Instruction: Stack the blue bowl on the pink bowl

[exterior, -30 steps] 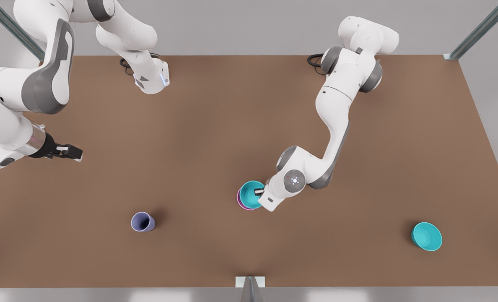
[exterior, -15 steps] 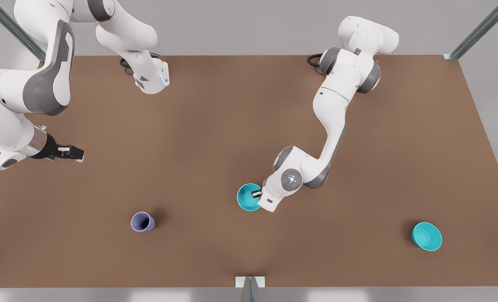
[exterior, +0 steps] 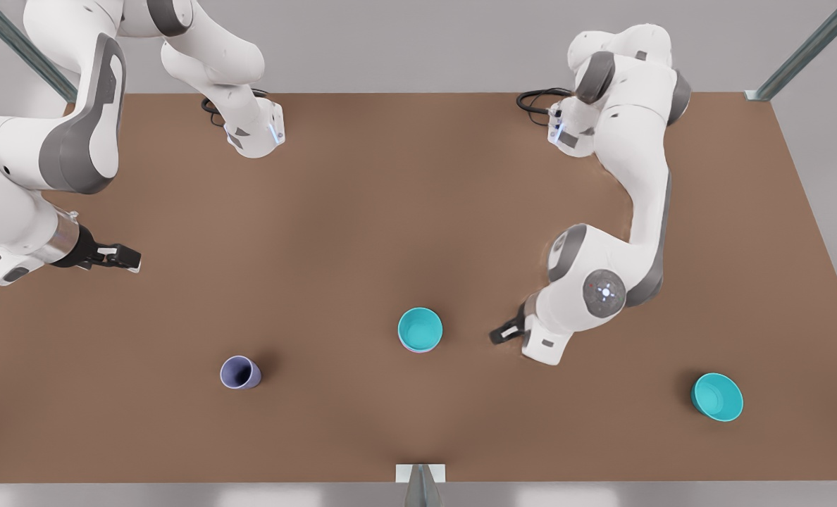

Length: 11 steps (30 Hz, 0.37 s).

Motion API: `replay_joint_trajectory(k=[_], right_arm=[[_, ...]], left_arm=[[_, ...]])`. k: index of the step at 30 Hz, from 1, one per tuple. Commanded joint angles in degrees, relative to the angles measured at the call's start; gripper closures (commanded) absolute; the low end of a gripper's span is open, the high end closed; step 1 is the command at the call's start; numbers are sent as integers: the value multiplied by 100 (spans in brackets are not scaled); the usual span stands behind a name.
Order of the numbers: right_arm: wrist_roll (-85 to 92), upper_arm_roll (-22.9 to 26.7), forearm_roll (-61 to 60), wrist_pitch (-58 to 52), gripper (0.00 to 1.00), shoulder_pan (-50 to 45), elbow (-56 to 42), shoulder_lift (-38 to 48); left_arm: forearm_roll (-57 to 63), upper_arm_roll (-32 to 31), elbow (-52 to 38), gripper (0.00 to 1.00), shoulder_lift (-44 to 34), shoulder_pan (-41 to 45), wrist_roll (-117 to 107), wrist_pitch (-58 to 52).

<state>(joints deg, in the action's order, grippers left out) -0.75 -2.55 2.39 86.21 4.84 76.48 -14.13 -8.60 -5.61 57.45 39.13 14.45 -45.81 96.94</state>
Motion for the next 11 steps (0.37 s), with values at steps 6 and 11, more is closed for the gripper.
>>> replay_joint_trajectory(k=[6,11], right_arm=[[31,0,-10,10,0,0,-1,15],[23,0,-10,18,0,0,7,7]], left_arm=[[904,279,2583,0,-3040,-1217,3957,-1629],[895,297,2535,0,-3016,-1146,3939,-1819]])
